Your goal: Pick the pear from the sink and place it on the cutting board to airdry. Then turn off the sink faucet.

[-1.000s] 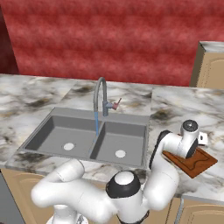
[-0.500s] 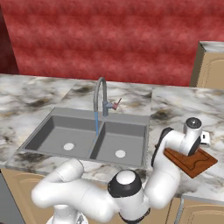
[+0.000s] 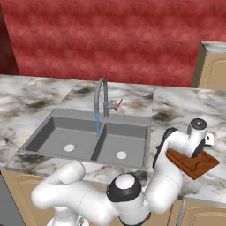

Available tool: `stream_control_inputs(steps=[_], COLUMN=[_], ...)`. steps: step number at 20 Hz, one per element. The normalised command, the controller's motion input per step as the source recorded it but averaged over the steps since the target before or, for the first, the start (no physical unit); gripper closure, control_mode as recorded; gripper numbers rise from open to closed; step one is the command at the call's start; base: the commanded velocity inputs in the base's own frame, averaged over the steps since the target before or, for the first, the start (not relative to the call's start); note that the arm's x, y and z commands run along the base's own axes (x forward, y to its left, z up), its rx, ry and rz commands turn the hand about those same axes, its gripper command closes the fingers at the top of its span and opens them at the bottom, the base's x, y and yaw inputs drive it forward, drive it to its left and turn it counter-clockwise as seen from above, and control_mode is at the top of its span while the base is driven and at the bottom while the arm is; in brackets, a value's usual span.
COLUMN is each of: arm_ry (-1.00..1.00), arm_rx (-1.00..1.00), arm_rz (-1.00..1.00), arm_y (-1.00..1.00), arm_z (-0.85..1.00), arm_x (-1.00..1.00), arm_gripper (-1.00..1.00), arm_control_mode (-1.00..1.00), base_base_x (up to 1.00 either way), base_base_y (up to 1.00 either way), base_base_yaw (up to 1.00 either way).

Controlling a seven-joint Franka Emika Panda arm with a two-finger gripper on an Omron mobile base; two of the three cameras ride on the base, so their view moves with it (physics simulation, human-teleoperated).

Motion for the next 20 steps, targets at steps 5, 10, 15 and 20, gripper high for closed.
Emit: stream_control_inputs(steps=[5,10,15,20], arm_ry=[-0.02,0.0,0.0,-0.14], arm_rx=[0.01,0.0,-0.07,-0.23], arm_rz=[0.09,0.13,0.13,0.05], arm_y=[0.21,0.47,0.64,0.85], arm_z=[0.41,0.45,0.33,0.08], arm_x=[-0.14,-0.16,-0.28,-0.6], arm_gripper=[-1.0,-1.0,-1.0,-1.0], arm_control_mode=[-1.0,-1.0,-1.0,-1.0], base_base_x=[0.0,0.0,0.0,0.0], base_base_y=[0.0,0.0,0.0,0.0], base_base_yaw=[0.0,0.0,0.0,0.0])
